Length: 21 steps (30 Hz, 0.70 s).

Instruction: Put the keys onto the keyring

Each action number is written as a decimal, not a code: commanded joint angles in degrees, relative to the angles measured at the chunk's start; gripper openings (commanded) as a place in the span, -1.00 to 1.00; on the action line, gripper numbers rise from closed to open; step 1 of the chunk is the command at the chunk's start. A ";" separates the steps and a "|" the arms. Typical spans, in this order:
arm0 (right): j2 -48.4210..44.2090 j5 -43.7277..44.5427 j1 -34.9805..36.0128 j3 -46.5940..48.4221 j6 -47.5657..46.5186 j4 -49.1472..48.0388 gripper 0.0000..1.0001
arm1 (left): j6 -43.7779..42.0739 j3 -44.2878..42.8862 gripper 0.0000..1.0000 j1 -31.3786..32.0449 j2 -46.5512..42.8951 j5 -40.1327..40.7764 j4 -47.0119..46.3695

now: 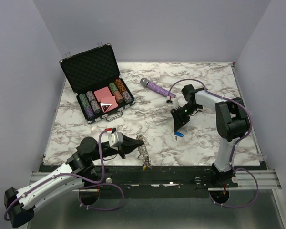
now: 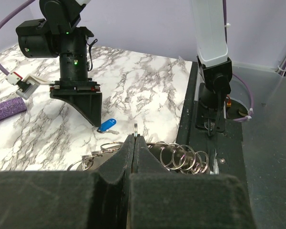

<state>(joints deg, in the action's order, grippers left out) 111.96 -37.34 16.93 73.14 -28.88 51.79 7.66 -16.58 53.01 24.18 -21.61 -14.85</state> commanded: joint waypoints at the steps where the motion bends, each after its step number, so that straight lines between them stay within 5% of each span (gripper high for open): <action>1: -1.48 0.16 0.39 0.60 0.58 0.68 -0.33 | -0.63 -1.88 -1.00 0.25 -0.45 0.86 -2.29; 21: -0.43 2.36 1.26 0.07 1.37 0.42 -0.39 | -0.63 -1.79 -1.00 0.25 -0.28 0.95 -2.29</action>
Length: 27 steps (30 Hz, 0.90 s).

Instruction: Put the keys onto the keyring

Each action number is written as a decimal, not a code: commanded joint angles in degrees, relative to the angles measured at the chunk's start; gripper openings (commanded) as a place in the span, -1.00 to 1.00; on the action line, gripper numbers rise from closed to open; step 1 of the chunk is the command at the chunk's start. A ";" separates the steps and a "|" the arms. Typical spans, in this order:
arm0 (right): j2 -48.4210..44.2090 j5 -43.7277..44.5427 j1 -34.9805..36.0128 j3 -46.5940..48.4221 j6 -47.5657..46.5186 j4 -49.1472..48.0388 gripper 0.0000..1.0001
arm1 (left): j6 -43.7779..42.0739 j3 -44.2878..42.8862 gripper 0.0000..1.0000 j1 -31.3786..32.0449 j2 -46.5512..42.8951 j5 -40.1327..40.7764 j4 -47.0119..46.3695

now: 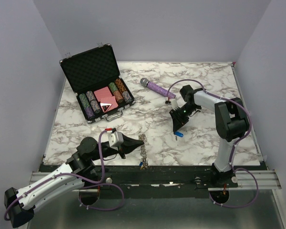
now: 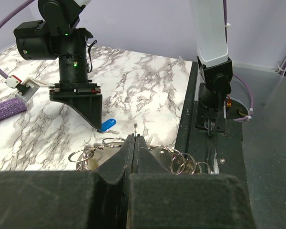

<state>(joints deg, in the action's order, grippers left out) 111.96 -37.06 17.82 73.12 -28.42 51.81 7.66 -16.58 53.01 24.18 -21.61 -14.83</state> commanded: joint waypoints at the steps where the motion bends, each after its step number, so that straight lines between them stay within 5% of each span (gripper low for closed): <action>1: -0.34 2.34 0.37 0.09 1.00 0.40 -0.39 | -0.63 -1.88 -1.00 0.25 -0.37 0.86 -2.31; 27: 1.24 2.87 0.46 0.88 1.53 0.40 -0.53 | -0.63 -2.05 -1.00 0.34 -0.28 1.04 -1.96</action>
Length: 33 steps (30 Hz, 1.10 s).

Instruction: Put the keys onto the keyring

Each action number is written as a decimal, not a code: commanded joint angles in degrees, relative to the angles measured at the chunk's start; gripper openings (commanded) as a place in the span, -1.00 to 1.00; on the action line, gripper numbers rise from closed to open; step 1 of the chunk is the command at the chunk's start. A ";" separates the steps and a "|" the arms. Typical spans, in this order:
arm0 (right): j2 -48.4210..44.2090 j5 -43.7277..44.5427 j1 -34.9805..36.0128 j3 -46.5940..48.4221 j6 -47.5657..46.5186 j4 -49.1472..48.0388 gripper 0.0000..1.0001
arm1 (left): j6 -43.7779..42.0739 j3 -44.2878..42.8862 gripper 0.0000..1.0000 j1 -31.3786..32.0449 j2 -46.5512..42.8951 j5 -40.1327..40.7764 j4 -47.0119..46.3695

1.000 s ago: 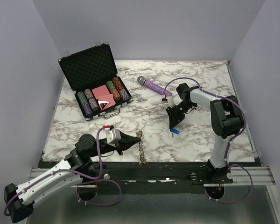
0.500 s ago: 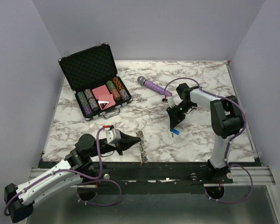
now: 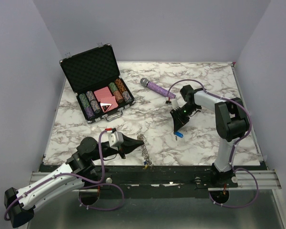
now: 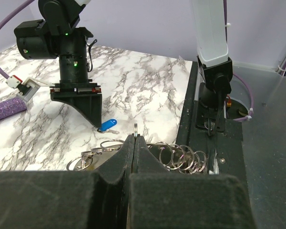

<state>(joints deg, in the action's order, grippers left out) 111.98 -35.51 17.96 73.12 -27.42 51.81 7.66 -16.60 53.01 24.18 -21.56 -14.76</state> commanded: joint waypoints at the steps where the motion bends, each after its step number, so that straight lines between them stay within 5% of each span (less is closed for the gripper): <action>1: 1.31 1.40 0.50 0.79 0.61 0.31 -0.53 | -0.63 -2.03 -1.00 0.34 -0.28 1.00 -2.11; 14: 1.83 1.76 0.68 0.97 0.79 0.22 -0.54 | -0.54 -2.03 -1.00 0.34 -0.37 1.00 -2.02; 24: 1.39 1.76 0.77 0.88 0.79 0.04 -0.98 | -0.54 -2.03 -1.00 0.34 -0.37 0.91 -1.93; 33: -4.30 -4.73 0.76 1.67 -4.82 2.06 -0.99 | -1.07 -2.47 -1.00 0.34 -1.24 0.91 -1.58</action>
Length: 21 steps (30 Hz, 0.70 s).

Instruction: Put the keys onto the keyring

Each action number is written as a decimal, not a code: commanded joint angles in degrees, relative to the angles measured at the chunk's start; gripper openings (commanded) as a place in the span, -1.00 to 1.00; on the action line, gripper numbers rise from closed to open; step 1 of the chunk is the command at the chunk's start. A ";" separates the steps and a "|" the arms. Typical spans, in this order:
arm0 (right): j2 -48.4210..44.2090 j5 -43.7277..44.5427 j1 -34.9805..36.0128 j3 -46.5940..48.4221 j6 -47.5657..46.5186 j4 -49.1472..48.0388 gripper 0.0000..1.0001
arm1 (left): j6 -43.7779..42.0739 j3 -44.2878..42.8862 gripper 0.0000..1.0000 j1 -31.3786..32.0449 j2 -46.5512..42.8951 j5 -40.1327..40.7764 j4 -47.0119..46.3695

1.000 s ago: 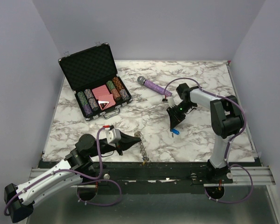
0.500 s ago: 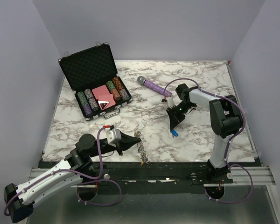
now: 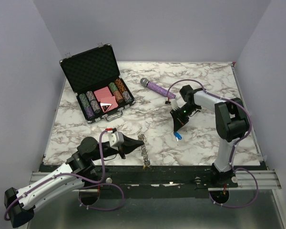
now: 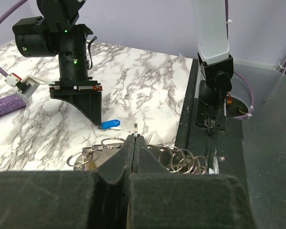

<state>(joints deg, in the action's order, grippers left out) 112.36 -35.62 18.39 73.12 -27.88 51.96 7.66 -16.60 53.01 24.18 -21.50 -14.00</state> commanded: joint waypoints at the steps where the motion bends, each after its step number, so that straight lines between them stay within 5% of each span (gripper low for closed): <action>1: -6.43 -6.03 0.33 1.67 -5.51 2.09 -0.99 | -1.42 -2.65 -1.00 0.34 -1.51 0.41 -2.52; 16: -24.20 -23.34 0.33 24.42 -41.79 28.44 -0.99 | -13.72 -7.83 -1.00 0.34 -6.08 -5.14 -9.10; 21: -30.51 -31.96 0.33 21.99 -53.30 29.07 -0.99 | -14.95 -7.75 -1.00 0.34 -4.41 -5.83 -15.61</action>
<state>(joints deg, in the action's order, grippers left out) 86.37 -57.65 18.39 96.88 -66.87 72.60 -4.32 -22.81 53.01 18.81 -25.58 -20.67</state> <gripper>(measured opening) 0.007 0.007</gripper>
